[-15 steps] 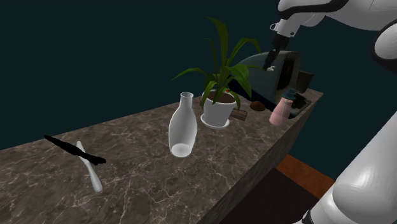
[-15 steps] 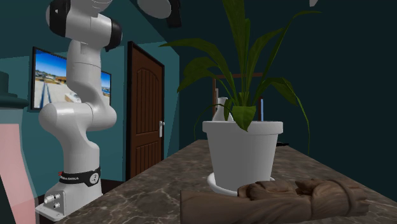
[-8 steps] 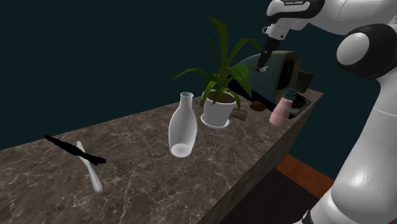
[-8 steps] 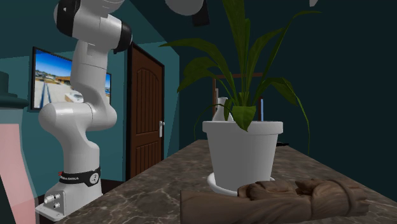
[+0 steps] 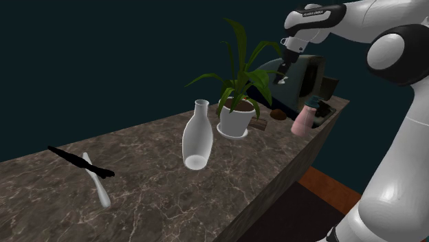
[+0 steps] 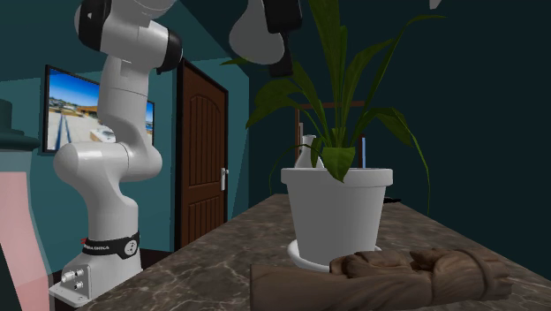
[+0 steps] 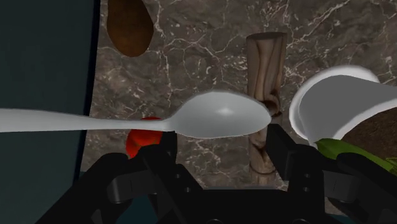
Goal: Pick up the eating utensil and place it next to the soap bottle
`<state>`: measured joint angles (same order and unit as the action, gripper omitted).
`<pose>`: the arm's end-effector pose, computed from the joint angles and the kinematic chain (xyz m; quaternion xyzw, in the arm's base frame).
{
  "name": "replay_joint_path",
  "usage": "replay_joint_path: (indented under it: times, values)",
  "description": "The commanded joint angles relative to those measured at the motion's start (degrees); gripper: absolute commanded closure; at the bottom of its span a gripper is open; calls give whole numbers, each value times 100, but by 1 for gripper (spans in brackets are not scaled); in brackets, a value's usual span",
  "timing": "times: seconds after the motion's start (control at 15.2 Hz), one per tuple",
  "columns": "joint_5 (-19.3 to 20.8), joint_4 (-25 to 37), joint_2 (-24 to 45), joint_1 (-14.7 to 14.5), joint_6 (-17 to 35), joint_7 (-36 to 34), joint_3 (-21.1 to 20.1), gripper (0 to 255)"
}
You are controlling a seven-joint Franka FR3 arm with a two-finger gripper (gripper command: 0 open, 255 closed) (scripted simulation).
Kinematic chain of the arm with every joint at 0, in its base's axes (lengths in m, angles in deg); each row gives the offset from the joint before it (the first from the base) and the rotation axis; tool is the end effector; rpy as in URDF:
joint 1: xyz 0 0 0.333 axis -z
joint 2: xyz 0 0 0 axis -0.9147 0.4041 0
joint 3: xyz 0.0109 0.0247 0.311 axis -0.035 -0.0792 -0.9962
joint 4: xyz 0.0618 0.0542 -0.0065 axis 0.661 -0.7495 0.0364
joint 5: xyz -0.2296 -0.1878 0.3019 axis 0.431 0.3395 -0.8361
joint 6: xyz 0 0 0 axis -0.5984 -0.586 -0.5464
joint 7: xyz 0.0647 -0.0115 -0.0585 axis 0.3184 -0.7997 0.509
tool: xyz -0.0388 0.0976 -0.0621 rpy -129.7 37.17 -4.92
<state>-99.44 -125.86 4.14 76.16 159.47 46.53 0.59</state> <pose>0.5515 -0.3470 0.5559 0.9869 0.1368 0.0858 0.0009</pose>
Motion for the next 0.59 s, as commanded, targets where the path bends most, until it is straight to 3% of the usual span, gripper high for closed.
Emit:
replay_joint_path:
  times: [0.0, 0.53]
  values:
    - [17, -214, -31, -14, 177, 0, -2, 255]
    - [-9, -840, -41, -41, 791, 72, -22, 255]
